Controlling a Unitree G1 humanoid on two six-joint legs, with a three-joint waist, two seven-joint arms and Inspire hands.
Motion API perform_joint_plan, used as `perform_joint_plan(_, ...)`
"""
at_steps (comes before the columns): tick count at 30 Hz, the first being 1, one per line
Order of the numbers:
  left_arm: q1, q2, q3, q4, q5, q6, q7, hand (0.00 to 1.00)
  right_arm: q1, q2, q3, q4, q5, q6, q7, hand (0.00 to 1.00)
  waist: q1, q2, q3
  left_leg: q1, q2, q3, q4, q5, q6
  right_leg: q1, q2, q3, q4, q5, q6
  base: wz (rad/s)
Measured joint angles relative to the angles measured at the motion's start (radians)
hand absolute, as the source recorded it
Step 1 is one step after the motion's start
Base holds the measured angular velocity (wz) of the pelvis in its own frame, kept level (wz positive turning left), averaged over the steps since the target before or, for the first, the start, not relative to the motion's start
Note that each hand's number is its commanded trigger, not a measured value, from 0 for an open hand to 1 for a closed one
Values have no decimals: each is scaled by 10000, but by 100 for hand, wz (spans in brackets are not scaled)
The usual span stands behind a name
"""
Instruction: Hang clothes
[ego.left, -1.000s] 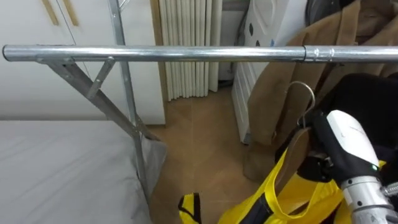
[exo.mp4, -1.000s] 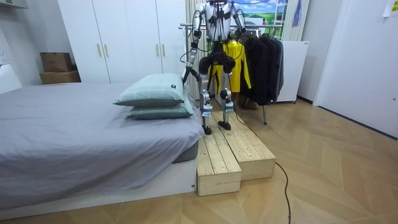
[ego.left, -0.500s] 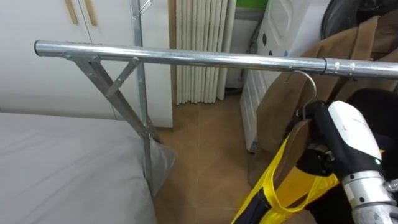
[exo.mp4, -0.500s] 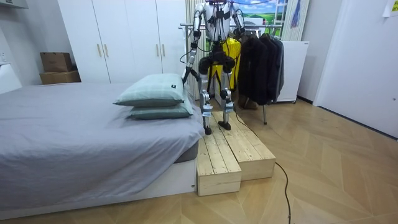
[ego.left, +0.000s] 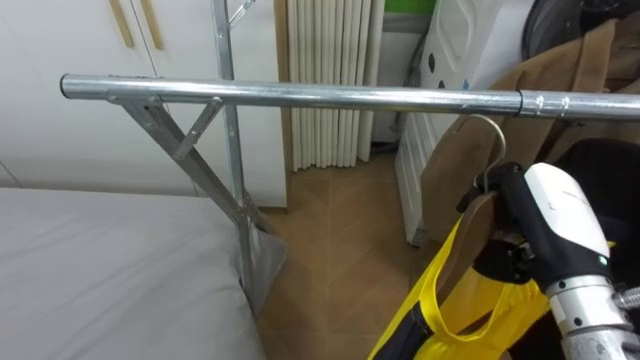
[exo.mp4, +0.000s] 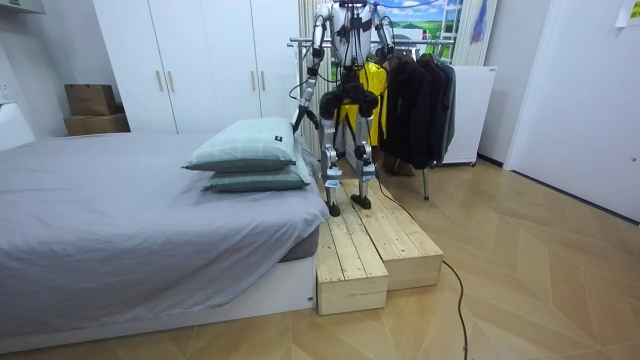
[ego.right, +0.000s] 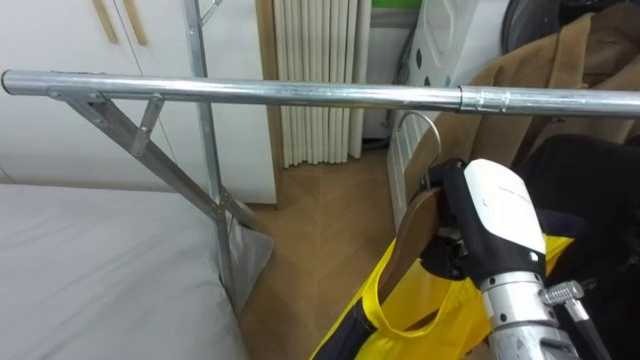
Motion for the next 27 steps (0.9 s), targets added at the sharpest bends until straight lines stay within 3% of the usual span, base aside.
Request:
perform_joint_plan(13, 1, 2, 1, -11, 0, 0, 0, 0, 0, 8, 0, -1, 17, 0, 1, 100, -4, -121, -59, 44, 0, -47, -1, 0, 0, 83, -8, -38, -39, 4, -6, 1)
perform_joint_plan(27, 0, 32, -43, -18, -1, -59, 2, 0, -1, 30, 71, 0, 74, -41, 0, 100, 1, -194, -38, 52, -1, -137, 0, 1, 0, 111, -15, -84, -41, 4, -7, 1)
